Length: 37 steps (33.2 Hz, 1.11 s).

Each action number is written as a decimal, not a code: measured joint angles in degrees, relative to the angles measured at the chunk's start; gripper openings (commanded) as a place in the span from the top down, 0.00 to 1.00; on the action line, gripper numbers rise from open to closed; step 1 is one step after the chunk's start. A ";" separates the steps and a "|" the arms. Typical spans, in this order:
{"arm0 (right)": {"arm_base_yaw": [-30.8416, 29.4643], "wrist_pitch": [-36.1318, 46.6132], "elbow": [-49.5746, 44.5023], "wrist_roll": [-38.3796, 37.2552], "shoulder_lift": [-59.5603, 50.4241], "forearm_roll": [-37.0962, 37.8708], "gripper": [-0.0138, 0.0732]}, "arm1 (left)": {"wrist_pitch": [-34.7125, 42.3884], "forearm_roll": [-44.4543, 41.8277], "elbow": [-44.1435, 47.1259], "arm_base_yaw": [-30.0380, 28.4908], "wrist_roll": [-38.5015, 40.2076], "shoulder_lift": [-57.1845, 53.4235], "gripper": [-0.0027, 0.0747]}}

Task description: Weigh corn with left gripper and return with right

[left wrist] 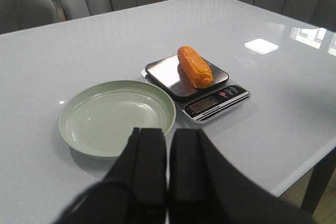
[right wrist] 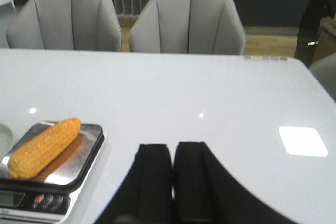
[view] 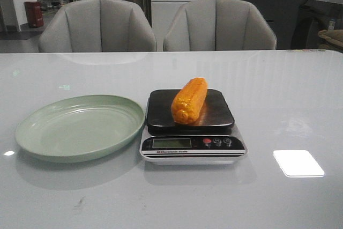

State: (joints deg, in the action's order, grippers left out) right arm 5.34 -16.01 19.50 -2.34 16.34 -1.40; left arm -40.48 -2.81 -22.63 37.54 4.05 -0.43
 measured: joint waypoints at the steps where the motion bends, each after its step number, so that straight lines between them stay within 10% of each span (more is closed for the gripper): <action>1: 0.00 -0.77 0.00 0.00 0.12 0.00 0.65 | 0.00 0.00 0.00 0.00 0.00 0.00 0.82; 6: 0.00 -2.03 0.00 0.00 0.19 0.00 0.61 | 0.00 0.00 0.00 0.00 0.00 0.00 0.82; 14: 0.46 -2.98 0.00 0.00 1.23 0.00 0.13 | 0.00 0.00 0.00 0.00 0.00 0.00 0.82; 37: 22.23 -10.15 21.99 0.00 38.04 -9.08 0.16 | 0.00 0.00 0.00 0.00 0.00 0.00 0.82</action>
State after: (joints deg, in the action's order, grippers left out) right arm 27.57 -26.16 41.49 -2.34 54.38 -10.48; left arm -40.48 -2.81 -22.63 37.54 4.05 -0.43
